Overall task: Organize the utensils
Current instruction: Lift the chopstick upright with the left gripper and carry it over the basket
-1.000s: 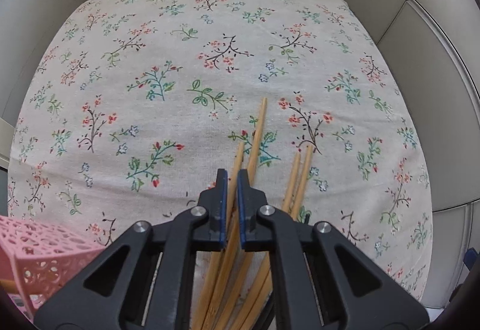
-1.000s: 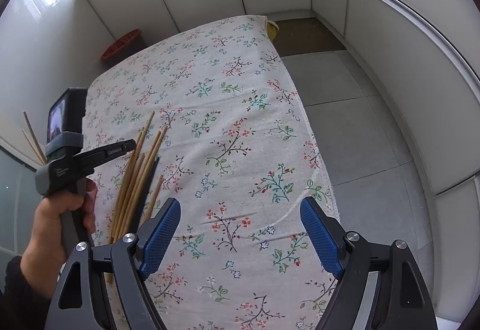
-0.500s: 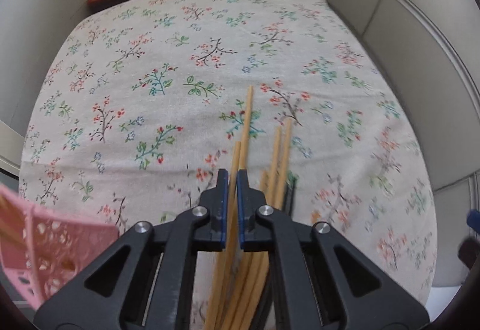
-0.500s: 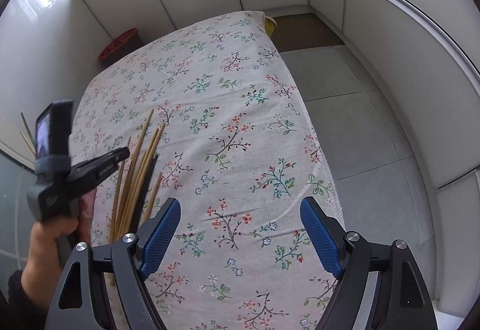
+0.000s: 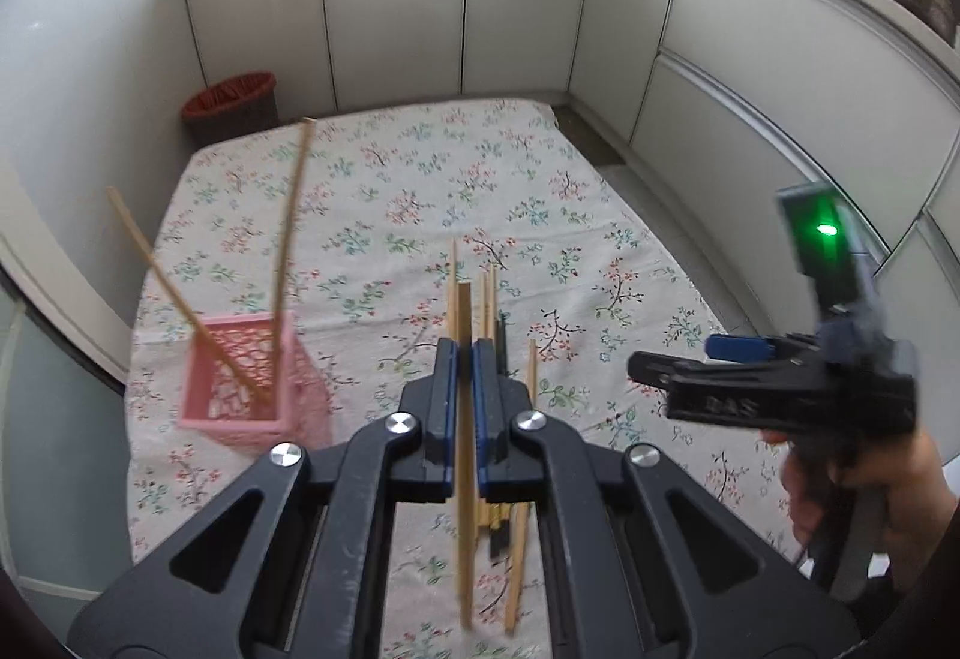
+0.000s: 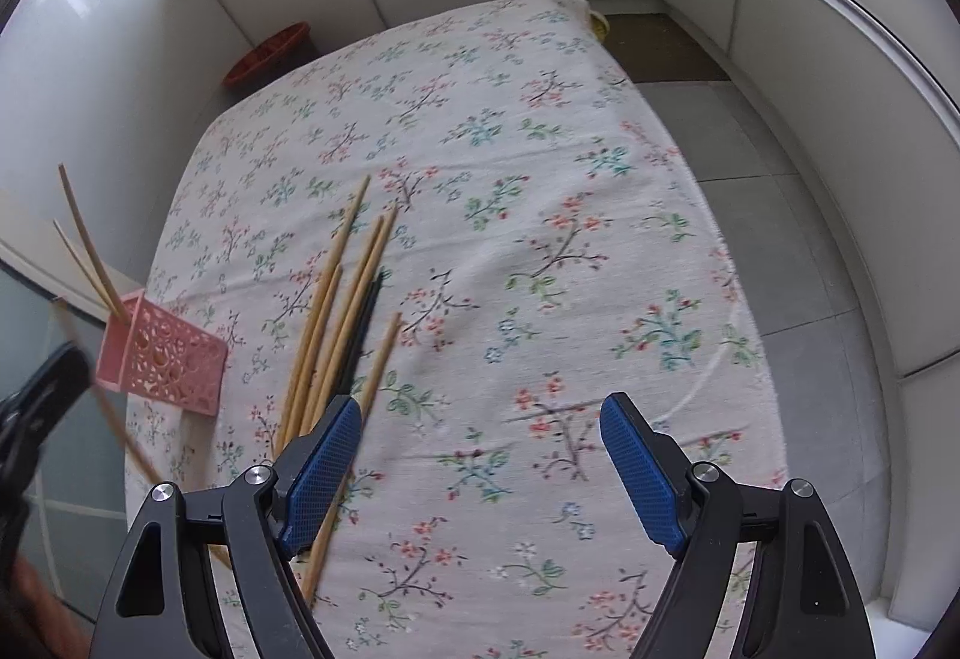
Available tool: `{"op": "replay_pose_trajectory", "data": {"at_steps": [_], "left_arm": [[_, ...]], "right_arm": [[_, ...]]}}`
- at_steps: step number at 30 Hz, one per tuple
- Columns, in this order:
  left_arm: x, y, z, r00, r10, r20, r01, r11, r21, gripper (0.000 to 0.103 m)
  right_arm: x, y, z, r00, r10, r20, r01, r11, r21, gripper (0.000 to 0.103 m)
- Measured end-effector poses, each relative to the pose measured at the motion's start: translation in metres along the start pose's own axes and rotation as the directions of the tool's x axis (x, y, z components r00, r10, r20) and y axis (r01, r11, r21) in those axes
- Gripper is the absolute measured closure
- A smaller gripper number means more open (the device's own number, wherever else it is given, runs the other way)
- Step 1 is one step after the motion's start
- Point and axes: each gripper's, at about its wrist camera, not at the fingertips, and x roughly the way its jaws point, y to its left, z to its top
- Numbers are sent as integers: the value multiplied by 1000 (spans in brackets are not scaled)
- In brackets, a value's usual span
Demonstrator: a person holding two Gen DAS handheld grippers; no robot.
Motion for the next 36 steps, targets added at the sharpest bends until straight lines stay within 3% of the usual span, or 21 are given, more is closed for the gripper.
{"op": "replay_pose_trajectory", "data": {"at_steps": [2,6,10,20,25,27,32,36], "left_arm": [[-16,14,-12,998,28,51,-28,1000,-2,97],[-33,46,-16,997,12,75,-6,997,-79,97],[-40,62,-22,995,15,96,-6,996,-91,97],[-49,80,-22,992,-1,123,16,993,-120,97],[-47,82,-23,993,-1,119,16,992,-124,97],[-46,82,-23,993,3,118,12,992,-126,97],[-48,84,-23,992,10,123,7,991,-137,97],[-53,87,-24,990,13,138,7,989,-144,97]], "right_arm": [[7,9,-1,1000,2,-14,-2,1000,-7,20],[22,23,1,1000,9,-29,-9,1000,-14,20],[42,34,3,999,4,-54,-4,1000,-13,21],[92,62,8,993,-22,-119,17,999,-49,70],[97,79,3,988,-122,-89,109,984,-139,79],[97,80,2,987,-143,-79,130,980,-151,89],[91,66,0,993,-62,-97,52,993,-104,97],[62,57,0,999,-5,-54,1,997,-81,97]]}}
